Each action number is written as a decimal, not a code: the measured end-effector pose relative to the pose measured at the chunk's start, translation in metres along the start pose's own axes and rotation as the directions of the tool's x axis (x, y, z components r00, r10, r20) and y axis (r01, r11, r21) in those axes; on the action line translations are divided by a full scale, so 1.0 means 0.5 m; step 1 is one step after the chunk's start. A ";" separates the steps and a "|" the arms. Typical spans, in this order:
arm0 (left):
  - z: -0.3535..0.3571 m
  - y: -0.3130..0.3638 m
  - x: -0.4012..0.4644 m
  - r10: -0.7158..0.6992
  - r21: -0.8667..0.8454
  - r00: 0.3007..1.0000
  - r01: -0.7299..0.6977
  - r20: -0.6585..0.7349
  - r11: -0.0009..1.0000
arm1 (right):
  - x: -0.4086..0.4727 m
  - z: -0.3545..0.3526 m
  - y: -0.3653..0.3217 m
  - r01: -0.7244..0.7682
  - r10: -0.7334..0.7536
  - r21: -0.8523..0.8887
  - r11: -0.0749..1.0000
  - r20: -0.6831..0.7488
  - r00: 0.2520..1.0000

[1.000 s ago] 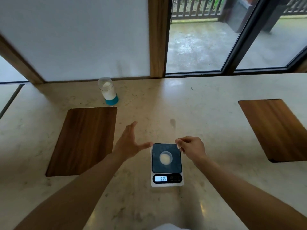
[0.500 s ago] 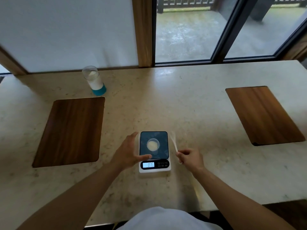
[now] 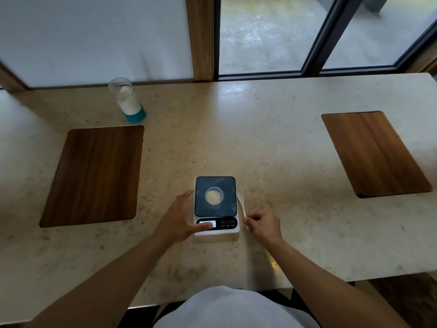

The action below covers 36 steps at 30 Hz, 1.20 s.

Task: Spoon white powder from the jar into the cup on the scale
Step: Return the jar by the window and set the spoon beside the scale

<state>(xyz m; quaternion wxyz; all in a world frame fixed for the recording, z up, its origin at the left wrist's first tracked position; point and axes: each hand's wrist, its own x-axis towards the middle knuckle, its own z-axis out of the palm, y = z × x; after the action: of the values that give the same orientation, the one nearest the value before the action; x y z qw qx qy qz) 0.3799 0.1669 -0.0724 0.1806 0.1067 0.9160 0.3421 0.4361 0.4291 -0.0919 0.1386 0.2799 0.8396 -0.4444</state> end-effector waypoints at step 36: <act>0.013 0.001 0.001 -0.031 0.065 0.999 0.033 -0.039 0.997 | -0.011 0.003 -0.007 0.070 -0.095 -0.276 0.959 -0.079 0.992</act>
<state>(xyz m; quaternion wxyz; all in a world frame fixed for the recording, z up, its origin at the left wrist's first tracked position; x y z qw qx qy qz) 0.3820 0.1715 -0.0767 0.1652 0.0914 0.9315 0.3110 0.4384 0.4247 -0.0878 0.1185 0.2427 0.9091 -0.3170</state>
